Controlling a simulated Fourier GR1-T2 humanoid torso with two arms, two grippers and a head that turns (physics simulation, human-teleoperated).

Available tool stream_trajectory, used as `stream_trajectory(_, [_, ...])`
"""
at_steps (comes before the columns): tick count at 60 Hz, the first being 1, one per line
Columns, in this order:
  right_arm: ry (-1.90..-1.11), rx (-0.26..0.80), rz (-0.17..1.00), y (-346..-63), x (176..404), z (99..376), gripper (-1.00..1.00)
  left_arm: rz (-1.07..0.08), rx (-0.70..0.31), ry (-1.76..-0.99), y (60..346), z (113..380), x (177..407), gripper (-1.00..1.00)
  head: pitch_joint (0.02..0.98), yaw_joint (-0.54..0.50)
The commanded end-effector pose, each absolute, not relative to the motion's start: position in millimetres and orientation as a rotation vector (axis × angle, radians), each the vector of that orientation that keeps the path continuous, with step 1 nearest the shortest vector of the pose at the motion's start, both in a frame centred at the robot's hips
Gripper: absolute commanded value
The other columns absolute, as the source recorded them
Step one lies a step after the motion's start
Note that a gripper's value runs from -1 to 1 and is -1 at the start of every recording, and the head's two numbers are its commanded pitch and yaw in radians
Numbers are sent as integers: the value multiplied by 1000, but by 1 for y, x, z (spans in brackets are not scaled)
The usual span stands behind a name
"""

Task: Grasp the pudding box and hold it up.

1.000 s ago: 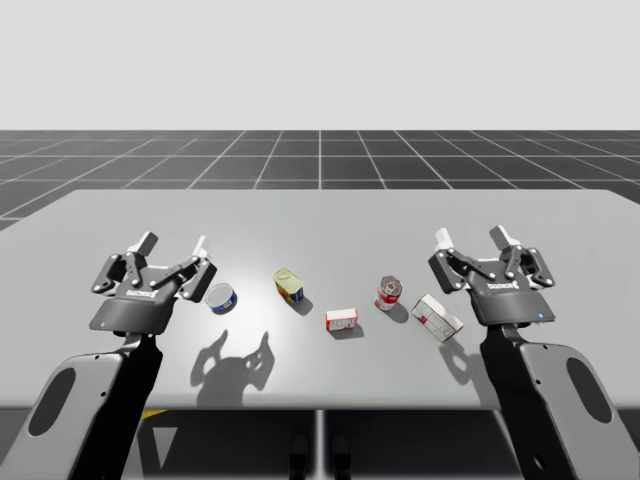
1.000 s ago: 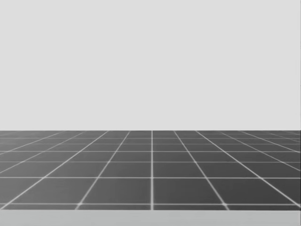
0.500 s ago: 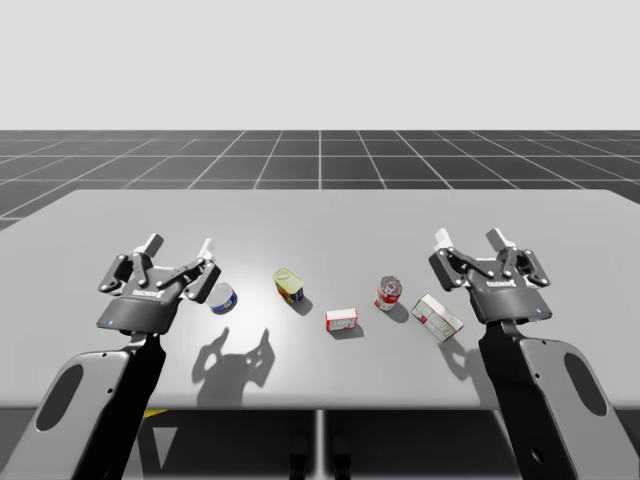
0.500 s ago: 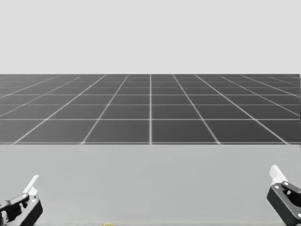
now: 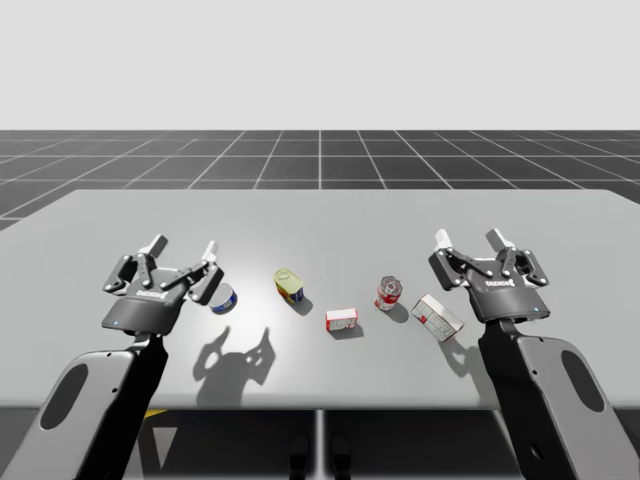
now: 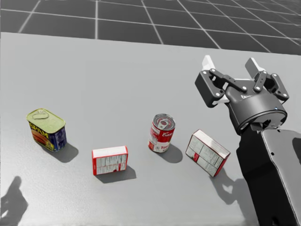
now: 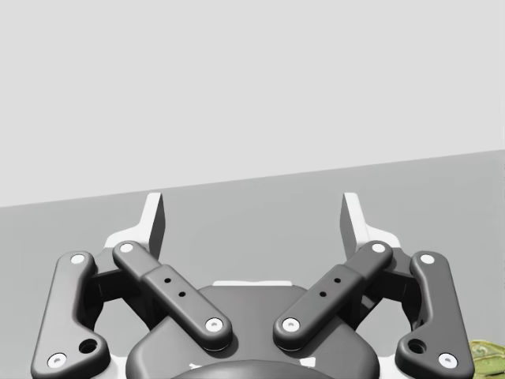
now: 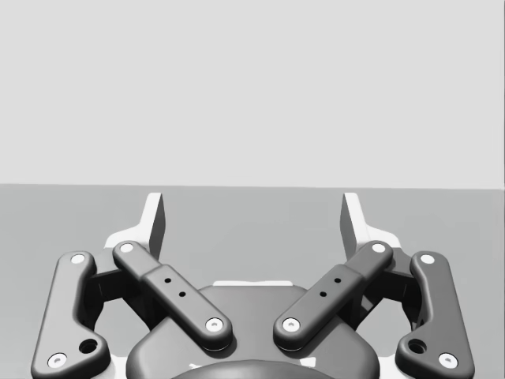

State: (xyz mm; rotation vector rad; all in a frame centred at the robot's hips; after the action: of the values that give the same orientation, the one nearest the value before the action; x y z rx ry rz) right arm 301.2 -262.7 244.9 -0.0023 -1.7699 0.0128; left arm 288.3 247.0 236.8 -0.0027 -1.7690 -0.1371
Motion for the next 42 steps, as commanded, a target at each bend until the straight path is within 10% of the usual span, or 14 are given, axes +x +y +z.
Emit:
stream_trajectory(1, [-1773, -7, 17, -263, 302, 245, -1000, -150, -7, -1769, 244, 236, 288, -1000, 803, -325])
stream_trajectory(27, [-1760, 90, 24, -268, 295, 251, -1000, -161, -12, -1765, 240, 234, 288, -1000, 836, -424])
stream_trajectory(42, [-1679, 210, 159, -284, 255, 255, -1000, -168, -19, -1757, 239, 234, 287, -1000, 834, -431])
